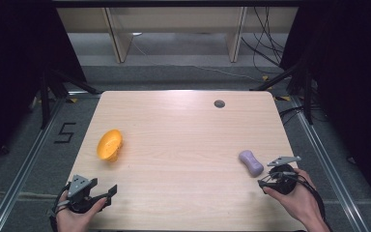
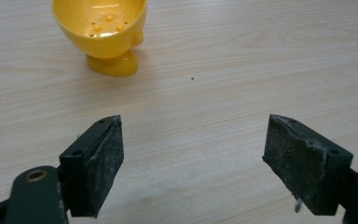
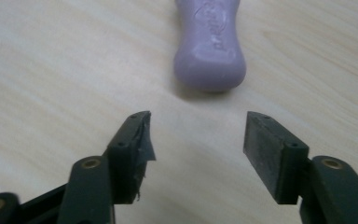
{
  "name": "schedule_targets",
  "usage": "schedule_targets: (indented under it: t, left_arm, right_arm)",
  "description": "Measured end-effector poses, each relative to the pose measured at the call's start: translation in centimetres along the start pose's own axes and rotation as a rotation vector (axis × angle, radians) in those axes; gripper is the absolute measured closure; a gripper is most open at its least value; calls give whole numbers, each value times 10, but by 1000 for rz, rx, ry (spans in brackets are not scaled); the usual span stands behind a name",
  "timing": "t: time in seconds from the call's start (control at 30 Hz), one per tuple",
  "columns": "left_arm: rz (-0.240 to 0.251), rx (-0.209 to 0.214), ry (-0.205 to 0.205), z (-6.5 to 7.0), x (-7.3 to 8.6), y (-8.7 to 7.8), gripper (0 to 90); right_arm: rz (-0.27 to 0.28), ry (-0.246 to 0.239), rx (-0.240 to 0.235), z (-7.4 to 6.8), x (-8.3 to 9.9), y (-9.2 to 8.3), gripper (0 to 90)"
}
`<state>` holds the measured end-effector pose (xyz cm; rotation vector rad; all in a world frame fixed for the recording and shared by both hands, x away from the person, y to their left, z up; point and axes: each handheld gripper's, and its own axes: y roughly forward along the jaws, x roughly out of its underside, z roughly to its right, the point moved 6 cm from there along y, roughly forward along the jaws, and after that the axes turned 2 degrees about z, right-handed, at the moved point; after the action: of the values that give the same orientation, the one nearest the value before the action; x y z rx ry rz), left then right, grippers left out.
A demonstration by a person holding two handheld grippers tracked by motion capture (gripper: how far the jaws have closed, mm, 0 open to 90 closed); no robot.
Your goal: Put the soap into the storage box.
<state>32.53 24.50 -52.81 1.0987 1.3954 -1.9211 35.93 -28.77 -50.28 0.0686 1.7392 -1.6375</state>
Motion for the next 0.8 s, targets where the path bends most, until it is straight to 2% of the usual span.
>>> schedule_targets:
  t: [0.07,0.13,0.17,0.2,0.23,0.3,0.33,0.37,0.4,0.5,0.57,0.6,0.63,0.67,0.7,0.8]
  left_arm:
    - [-5,7,0,1,0,0,195]
    - [-6,10,2,1,1,1,197]
    - [-7,12,-2,1,2,1,201]
    - [-28,0,-7,0,3,1,203]
    - [-20,14,-9,-1,4,2,204]
    - [-32,4,-12,-3,5,2,205]
    - [-30,10,-18,-3,4,2,204]
    - [-33,9,-16,-3,4,2,204]
    - [-33,9,-20,-3,4,1,204]
    - [-29,14,-26,-2,4,1,203]
    - [-31,10,-30,-2,4,2,204]
    - [-31,11,-33,-1,4,2,204]
    - [-29,17,-33,-2,4,3,204]
    - [-31,13,-33,-1,4,3,205]
    - [-38,14,-28,-2,5,2,205]
    - [-41,17,-33,-1,5,3,205]
  right_arm:
    - [-29,-29,-18,-3,-4,1,447]
    - [-40,-40,-22,-3,-5,2,447]
    - [-76,-22,-28,-6,-7,2,447]
    - [-85,-41,-22,-5,-8,2,448]
    - [-108,-50,-30,-5,-11,3,447]
    - [-118,-59,-34,-4,-19,5,443]
    - [-135,-71,-41,0,-27,6,436]
    - [-135,-71,-41,0,-27,6,436]
    - [-162,-85,-64,4,-35,9,427]
    - [-189,-82,-81,8,-41,11,426]
    - [-200,-106,-75,14,-51,16,426]
    - [-218,-94,-77,15,-54,17,427]
    - [-211,-127,-86,19,-59,20,426]
    - [-228,-129,-94,20,-61,22,426]
    - [-246,-103,-110,18,-64,22,425]
    - [-271,-127,-113,22,-73,31,422]
